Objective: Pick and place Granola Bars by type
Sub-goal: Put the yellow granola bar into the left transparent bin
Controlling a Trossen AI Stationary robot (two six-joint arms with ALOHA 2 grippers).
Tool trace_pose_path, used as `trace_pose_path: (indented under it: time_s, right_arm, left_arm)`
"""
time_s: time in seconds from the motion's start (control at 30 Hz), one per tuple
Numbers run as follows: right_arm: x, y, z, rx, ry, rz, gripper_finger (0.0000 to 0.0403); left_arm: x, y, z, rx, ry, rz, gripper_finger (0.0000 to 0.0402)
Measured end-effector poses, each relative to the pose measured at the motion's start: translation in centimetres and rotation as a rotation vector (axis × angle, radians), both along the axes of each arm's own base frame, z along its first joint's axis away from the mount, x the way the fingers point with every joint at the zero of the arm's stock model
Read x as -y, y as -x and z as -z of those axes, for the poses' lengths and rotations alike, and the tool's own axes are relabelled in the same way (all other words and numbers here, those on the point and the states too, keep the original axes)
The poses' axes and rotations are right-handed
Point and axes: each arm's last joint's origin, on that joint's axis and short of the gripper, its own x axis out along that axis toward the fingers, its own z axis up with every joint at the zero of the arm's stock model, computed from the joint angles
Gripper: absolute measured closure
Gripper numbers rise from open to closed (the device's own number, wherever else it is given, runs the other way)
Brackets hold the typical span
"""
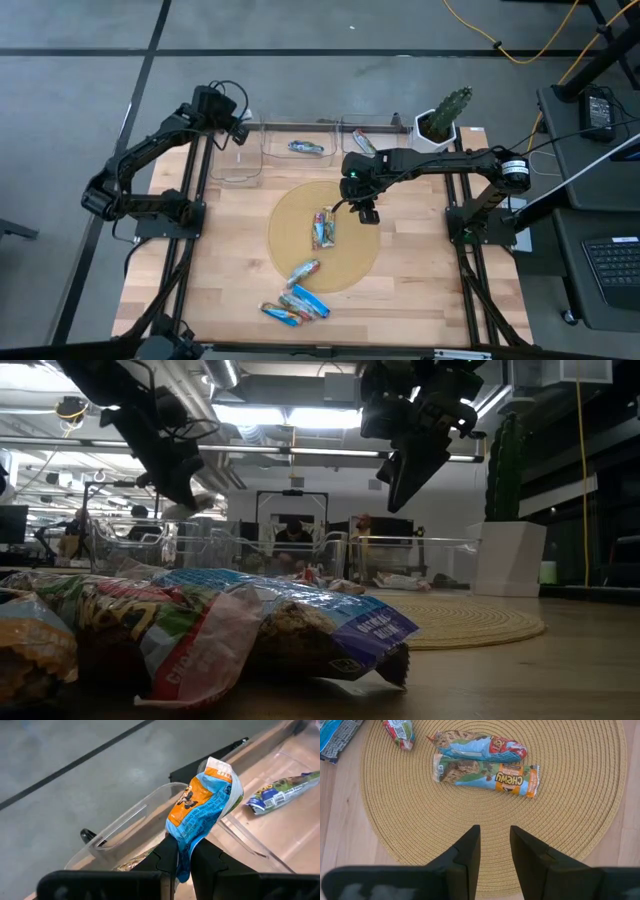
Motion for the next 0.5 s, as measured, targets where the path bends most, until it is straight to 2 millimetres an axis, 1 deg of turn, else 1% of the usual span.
trace_pose_path:
  time_s: [0.33, 0.5]
  right_arm:
    - [0.02, -0.03, -0.02, 0.004, 0.001, -0.001, 0.0295]
    - [0.02, -0.07, -0.03, 0.009, 0.003, -0.003, 0.0295]
  left_arm:
    - [0.14, 0.04, 0.33, 0.002, 0.033, -0.015, 0.0371]
    - [0.26, -0.36, 0.83, -0.018, 0.066, 0.003, 0.0371]
